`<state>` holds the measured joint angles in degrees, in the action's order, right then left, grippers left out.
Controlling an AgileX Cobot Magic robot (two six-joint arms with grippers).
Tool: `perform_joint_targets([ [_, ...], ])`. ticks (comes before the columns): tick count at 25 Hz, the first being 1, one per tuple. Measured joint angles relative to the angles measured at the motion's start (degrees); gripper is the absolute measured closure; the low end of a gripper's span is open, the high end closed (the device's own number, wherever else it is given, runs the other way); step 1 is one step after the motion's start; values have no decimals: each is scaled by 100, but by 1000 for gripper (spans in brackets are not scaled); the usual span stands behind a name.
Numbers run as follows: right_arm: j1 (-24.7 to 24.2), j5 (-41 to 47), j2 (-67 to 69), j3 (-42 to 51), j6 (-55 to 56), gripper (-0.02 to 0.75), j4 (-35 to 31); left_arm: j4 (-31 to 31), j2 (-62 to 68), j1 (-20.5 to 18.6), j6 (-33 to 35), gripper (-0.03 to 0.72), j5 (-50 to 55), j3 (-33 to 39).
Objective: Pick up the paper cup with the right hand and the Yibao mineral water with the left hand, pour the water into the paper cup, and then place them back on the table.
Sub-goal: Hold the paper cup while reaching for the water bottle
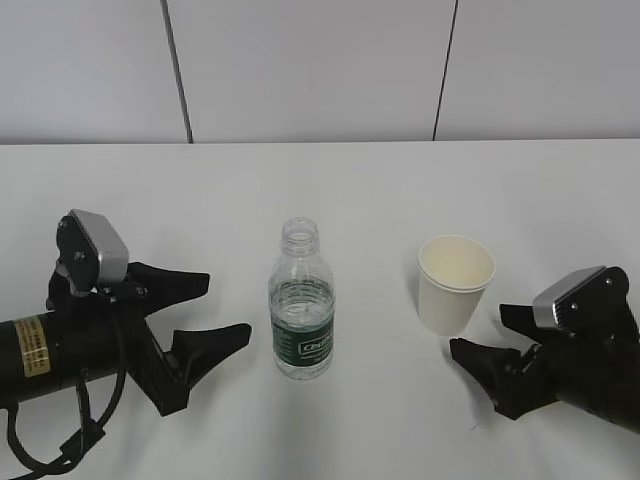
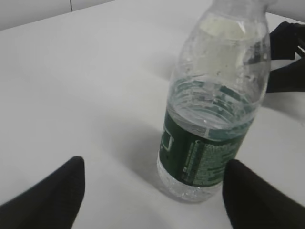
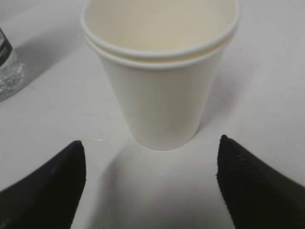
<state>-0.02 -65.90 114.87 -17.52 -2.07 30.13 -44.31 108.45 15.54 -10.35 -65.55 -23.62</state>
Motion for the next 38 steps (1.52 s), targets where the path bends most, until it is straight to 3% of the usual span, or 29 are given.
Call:
perform_joint_targets([
  [29,0,0,1003,-1501,345,77,615,252,2,0,-23,146,0,-11],
  [38,0,0,1027,-1528,348,169,661,252,2,0,-23,146,0,-11],
])
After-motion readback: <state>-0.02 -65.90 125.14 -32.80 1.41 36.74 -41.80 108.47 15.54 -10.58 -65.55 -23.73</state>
